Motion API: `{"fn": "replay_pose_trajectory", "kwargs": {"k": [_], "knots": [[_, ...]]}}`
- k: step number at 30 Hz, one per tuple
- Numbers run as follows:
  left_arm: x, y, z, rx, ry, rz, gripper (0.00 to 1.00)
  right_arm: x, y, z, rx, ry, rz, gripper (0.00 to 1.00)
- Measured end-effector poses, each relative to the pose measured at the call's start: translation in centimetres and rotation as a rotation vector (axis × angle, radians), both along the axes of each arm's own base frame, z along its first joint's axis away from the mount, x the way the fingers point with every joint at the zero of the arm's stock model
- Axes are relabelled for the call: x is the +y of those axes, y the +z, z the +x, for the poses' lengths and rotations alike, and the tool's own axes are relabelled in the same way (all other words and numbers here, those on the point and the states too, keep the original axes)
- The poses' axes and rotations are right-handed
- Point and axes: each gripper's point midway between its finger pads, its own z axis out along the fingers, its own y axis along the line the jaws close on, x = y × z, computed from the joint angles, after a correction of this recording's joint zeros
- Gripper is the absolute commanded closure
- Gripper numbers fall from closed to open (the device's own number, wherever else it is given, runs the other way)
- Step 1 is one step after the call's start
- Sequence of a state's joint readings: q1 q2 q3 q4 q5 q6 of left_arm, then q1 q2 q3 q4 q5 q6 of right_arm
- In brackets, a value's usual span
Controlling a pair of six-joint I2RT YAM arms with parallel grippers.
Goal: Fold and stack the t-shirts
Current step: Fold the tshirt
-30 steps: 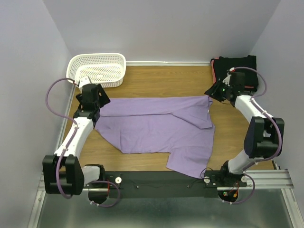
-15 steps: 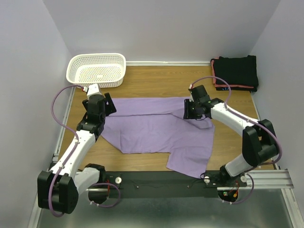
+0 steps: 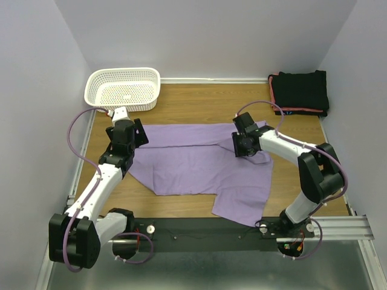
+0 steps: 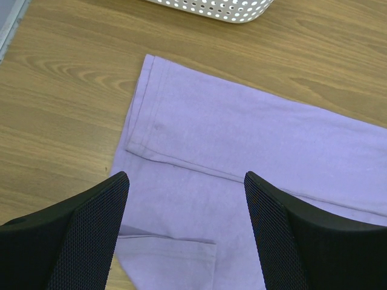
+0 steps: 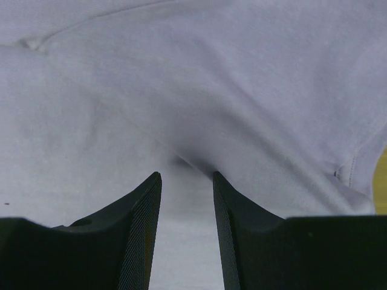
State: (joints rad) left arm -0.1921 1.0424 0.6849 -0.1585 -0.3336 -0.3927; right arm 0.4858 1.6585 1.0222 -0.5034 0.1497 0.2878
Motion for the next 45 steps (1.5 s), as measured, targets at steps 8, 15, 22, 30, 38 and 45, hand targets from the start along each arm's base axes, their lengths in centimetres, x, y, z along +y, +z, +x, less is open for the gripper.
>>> {"fn": "replay_pose_trajectory", "kwargs": {"k": [8, 15, 22, 30, 38, 45], "knots": [[0.1, -0.1, 0.1, 0.005, 0.008, 0.004, 0.15, 8.7, 2.9, -0.1, -0.026, 0.180, 0.216, 0.52], [-0.2, -0.4, -0.1, 0.018, 0.018, -0.018, 0.22, 17.0, 2.9, -1.0, 0.038, 0.247, 0.497, 0.49], [-3.5, -5.8, -1.4, 0.278, 0.000, -0.036, 0.29, 16.2, 4.2, -0.6, -0.029, 0.192, 0.510, 0.45], [-4.8, -9.4, -4.9, 0.515, 0.069, -0.043, 0.44, 11.9, 5.8, -0.6, -0.187, 0.120, 0.409, 0.42], [-5.2, -12.4, -7.0, 0.677, 0.116, 0.002, 0.50, 10.1, 5.0, -1.0, -0.216, 0.123, 0.343, 0.42], [-5.4, -12.6, -6.1, 0.698, 0.148, 0.021, 0.50, 9.3, 3.5, -1.8, -0.199, 0.136, 0.314, 0.42]]}}
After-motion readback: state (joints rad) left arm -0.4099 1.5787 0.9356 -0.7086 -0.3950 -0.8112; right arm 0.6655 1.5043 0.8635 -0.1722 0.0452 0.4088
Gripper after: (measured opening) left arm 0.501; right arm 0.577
